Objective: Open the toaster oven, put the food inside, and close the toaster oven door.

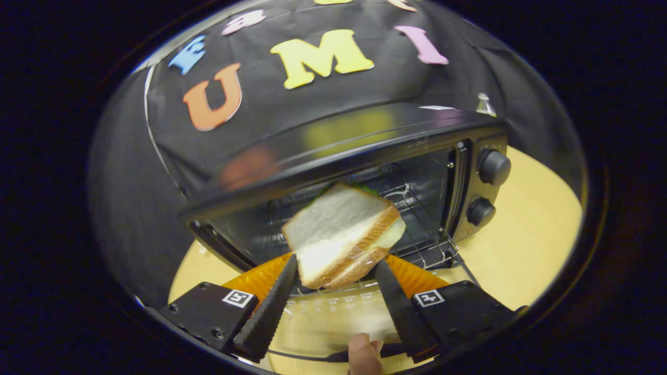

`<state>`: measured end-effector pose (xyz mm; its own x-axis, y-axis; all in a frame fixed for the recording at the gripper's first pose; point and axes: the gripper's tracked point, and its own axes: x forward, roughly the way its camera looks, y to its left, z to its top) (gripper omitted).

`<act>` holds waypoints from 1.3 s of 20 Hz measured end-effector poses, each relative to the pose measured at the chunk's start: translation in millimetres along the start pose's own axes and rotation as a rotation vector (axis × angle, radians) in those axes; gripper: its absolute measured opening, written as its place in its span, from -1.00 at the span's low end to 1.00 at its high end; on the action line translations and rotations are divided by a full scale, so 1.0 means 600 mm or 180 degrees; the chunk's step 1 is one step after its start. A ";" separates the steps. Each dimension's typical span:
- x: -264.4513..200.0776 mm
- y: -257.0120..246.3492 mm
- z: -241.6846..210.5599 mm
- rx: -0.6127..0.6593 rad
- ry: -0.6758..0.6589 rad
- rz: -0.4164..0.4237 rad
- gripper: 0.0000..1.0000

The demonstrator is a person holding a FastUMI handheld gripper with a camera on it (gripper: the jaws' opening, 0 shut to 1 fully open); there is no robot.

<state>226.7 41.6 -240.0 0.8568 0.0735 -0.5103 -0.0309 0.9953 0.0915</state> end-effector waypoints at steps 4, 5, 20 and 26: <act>-0.013 -0.011 -0.030 -0.0176 0.0185 -0.0259 0.98; -0.024 -0.010 -0.033 -0.0208 0.0204 -0.0262 0.97; -0.169 0.002 -0.135 -0.0119 0.0679 -0.0163 0.97; -0.171 0.004 -0.184 -0.0059 0.1012 -0.0123 0.96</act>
<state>81.6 43.3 -281.8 0.6539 0.0487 -0.7550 -0.0133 0.9985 0.0529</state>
